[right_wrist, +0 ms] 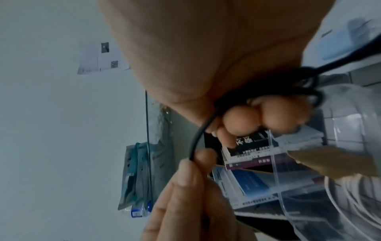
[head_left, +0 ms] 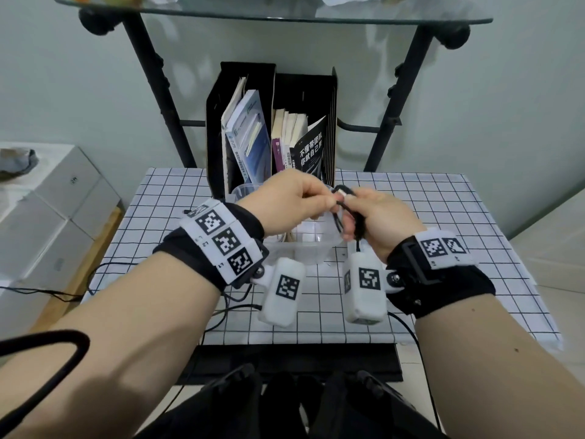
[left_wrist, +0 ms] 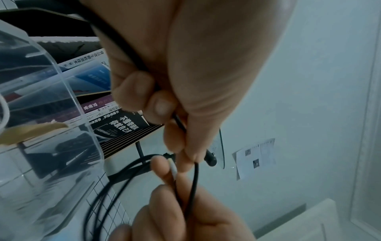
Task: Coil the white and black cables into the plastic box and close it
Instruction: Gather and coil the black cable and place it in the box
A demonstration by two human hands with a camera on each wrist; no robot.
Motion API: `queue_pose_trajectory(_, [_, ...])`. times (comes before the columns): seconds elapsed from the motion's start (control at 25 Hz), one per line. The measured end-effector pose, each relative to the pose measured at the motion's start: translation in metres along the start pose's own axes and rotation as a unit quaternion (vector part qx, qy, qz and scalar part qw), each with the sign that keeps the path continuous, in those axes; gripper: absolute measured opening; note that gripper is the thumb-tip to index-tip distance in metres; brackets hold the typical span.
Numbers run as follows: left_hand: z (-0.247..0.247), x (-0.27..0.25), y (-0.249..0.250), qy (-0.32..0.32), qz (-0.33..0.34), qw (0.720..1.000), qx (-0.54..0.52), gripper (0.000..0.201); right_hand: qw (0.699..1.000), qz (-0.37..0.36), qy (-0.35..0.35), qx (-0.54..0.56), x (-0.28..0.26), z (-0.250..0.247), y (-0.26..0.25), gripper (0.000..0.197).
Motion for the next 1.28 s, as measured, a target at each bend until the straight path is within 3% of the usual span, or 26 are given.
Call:
queue_pose_trajectory(0.16, [-0.02, 0.004, -0.012, 0.11, -0.001, 0.993, -0.05, 0.011, 0.993, 0.07, -0.092, 0.026, -0.009, 0.026, 0.005, 0.05])
queue_pose_trajectory(0.28, [-0.027, 0.001, -0.03, 0.162, -0.015, 0.978, -0.128, 0.009, 0.983, 0.087, -0.124, 0.107, -0.014, 0.037, 0.001, 0.044])
queue_pose_trajectory(0.44, [0.001, -0.004, -0.051, 0.079, -0.085, 0.951, -0.287, 0.031, 0.945, 0.065, -0.137, 0.291, -0.011, 0.038, -0.014, 0.043])
queue_pose_trajectory(0.56, [0.01, -0.006, -0.044, 0.076, -0.082, 0.928, -0.356, 0.04, 0.934, 0.042, -0.122, 0.333, -0.008, 0.038, -0.023, 0.047])
queue_pose_trajectory(0.76, [-0.003, -0.004, -0.043, 0.091, -0.061, 0.952, -0.286, 0.035, 0.948, 0.063, -0.092, 0.298, -0.013, 0.041, -0.019, 0.041])
queue_pose_trajectory(0.88, [-0.006, -0.003, -0.025, 0.03, 0.009, 0.996, -0.085, 0.034, 0.969, 0.112, -0.093, 0.2, -0.018, 0.041, -0.012, 0.047])
queue_pose_trajectory(0.96, [-0.001, -0.002, -0.015, -0.007, 0.039, 0.999, -0.012, 0.032, 0.984, 0.115, -0.102, 0.091, -0.022, 0.042, -0.008, 0.045])
queue_pose_trajectory(1.04, [0.001, -0.001, -0.016, -0.018, 0.033, 0.999, -0.036, 0.033, 0.985, 0.098, -0.127, 0.068, -0.024, 0.048, -0.009, 0.041])
queue_pose_trajectory(1.28, [0.007, -0.007, -0.044, 0.004, -0.024, 0.978, -0.208, 0.036, 0.969, 0.069, -0.119, 0.207, -0.016, 0.041, -0.012, 0.039])
Point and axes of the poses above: each hand's wrist, its own x-axis towards the middle knuckle, its own z-axis out of the palm, y = z × x, the point moved 10 cm from there along x, towards the middle knuckle, and after that the axes turned 5 degrees about x, right-handed, at the moved point
